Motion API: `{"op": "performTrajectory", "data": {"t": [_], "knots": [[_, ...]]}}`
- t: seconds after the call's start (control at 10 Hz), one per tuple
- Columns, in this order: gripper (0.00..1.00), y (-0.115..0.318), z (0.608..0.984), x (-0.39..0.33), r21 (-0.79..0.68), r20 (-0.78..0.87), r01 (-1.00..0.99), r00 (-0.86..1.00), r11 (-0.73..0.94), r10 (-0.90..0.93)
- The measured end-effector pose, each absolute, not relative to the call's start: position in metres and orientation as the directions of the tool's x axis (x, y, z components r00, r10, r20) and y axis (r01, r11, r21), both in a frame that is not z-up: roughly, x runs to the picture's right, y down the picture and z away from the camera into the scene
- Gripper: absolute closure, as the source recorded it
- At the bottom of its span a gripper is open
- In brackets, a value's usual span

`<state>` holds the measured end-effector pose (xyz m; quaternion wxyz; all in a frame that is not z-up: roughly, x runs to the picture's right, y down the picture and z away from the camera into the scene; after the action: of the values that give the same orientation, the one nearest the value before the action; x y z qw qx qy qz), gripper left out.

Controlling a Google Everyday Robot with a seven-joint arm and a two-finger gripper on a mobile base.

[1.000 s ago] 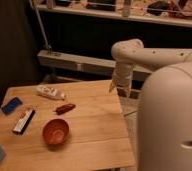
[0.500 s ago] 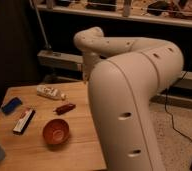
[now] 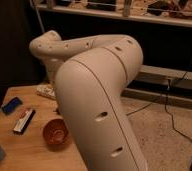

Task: Move the arm in a circular motion

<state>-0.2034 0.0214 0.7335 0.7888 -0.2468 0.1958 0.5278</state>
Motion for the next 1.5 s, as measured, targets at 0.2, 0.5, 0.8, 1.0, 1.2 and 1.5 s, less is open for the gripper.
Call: {"op": "performTrajectory", "data": {"t": [0.2,0.5,0.8,1.0,1.2,1.5], "knots": [[0.35,0.082,0.7,-0.199,-0.263,-0.563,-0.881,0.471,0.393,0.679],[0.35,0.162,0.661,-0.176,-0.337,-0.586,-0.854,0.52,0.396,0.622],[0.35,0.223,0.637,-0.137,-0.384,-0.629,-0.862,0.506,0.331,0.59],[0.35,0.231,0.637,-0.1,-0.35,-0.657,-0.896,0.442,0.273,0.61],[0.35,0.225,0.647,-0.038,-0.261,-0.692,-0.95,0.307,0.171,0.654],[0.35,0.198,0.677,0.067,-0.098,-0.698,-0.995,0.087,0.025,0.711]]}}
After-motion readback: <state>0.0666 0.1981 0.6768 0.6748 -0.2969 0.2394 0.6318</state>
